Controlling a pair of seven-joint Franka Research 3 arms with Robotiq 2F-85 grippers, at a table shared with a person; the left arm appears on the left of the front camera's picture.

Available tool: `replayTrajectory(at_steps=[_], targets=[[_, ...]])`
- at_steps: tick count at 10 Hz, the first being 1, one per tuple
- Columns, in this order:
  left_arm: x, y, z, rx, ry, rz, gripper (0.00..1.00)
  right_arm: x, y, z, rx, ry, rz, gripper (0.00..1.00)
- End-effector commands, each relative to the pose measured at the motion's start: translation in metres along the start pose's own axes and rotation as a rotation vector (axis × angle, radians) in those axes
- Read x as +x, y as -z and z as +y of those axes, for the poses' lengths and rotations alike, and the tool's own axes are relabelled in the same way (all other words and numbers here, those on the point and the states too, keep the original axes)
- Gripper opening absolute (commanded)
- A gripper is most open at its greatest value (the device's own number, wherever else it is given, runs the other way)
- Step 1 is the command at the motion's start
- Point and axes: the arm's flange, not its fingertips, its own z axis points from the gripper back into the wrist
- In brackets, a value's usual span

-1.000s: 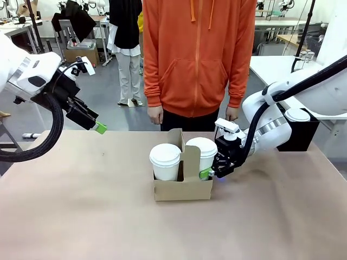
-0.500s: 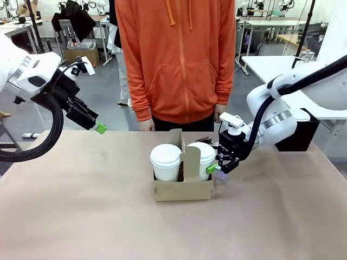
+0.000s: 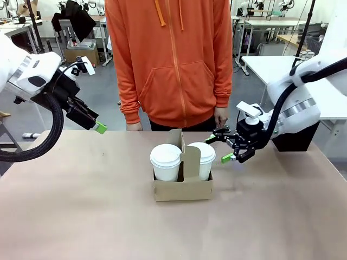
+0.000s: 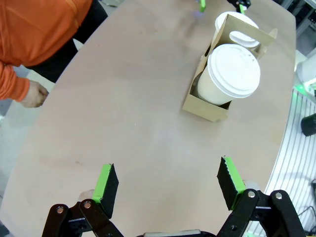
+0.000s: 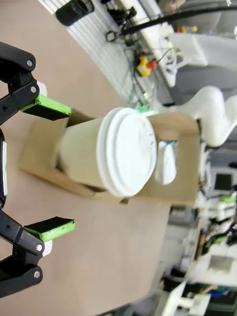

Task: Pour a drink into a cup and package it in a carrier.
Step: Insert the held 600 ml Paper Cup into the Cup Carrier.

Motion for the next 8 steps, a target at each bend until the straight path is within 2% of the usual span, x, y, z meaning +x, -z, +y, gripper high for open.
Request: replayTrajectory(at_steps=[1,2,3,5,8], targets=[[-0.001,0.001,0.001,-0.002,0.008,-0.019,1.00,0.033,-0.022,0.028,-0.180,0.075,0.175,1.00],[-0.001,0.001,0.001,-0.002,0.008,-0.019,1.00,0.051,-0.045,0.040,-0.282,0.149,0.218,1.00],[-0.001,0.001,0.001,-0.002,0.008,-0.019,1.00,0.063,-0.076,0.051,-0.405,0.314,0.245,1.00],[-0.001,0.001,0.001,-0.002,0.008,-0.019,1.00,0.077,-0.123,0.082,-0.599,0.521,0.299,1.00],[-0.001,0.001,0.001,-0.002,0.008,-0.019,1.00,0.090,-0.169,0.138,-0.821,0.594,0.294,1.00]])
